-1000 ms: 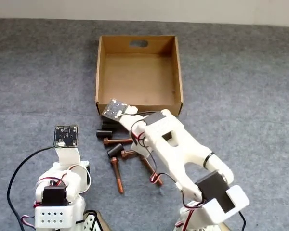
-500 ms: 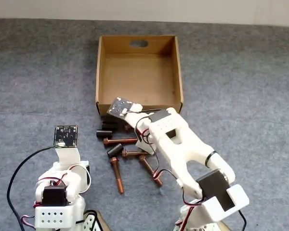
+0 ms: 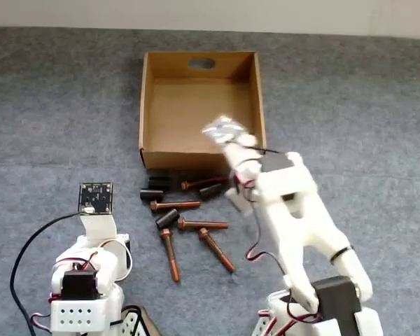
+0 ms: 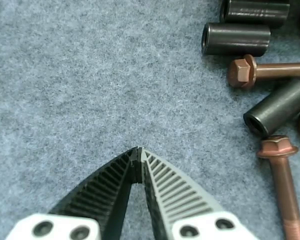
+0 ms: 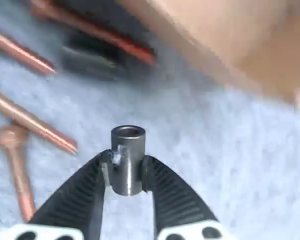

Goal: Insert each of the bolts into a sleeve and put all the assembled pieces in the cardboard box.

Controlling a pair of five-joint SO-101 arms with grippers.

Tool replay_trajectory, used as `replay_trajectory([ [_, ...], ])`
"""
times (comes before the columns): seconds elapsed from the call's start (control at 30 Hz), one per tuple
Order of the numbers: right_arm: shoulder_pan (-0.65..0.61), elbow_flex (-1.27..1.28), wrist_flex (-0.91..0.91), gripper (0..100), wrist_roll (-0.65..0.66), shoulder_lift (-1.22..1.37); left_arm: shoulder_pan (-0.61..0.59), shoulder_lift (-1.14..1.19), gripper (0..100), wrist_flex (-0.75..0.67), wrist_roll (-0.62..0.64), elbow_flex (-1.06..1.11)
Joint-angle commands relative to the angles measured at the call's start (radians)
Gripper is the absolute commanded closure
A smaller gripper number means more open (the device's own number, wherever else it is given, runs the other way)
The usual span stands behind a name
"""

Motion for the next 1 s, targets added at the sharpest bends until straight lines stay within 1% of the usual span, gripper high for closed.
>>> replay_trajectory([
  [0.0,0.105,0.079,-0.004,99.3,-0.049,-0.053,0.016,-0.007,99,0.002,0.000,0.018],
  [0.13,0.191,0.197,-0.081,99.3,-0.044,-0.053,0.016,-0.007,99,0.002,0.000,0.018],
  [0.2,0.217,0.249,-0.142,99.3,-0.002,-0.053,0.016,-0.007,99,0.002,0.000,0.018],
  [0.27,0.225,0.283,-0.191,99.3,0.026,-0.053,0.016,-0.007,99,0.002,0.000,0.018],
  [0.37,0.223,0.302,-0.202,98.9,0.037,-0.045,0.016,-0.007,99,0.002,0.000,0.018],
  [0.43,0.222,0.302,-0.200,94.8,0.037,-0.045,0.016,-0.007,99,0.002,0.000,0.018],
  [0.53,0.222,0.308,-0.200,84.8,0.037,-0.047,0.016,-0.007,99,0.002,0.000,0.018],
  [0.57,0.222,0.311,-0.200,83.4,0.037,-0.050,0.016,-0.007,99,0.002,0.000,0.018],
  [0.7,0.220,0.312,-0.200,85.4,0.040,-0.044,0.016,-0.007,99,0.002,0.000,0.018],
  [0.83,0.206,0.344,-0.216,85.4,0.089,-0.044,0.016,-0.007,99,0.002,0.000,0.018],
  [0.97,0.205,0.381,-0.308,85.8,0.092,-0.042,0.016,-0.007,99,0.002,0.000,0.018],
])
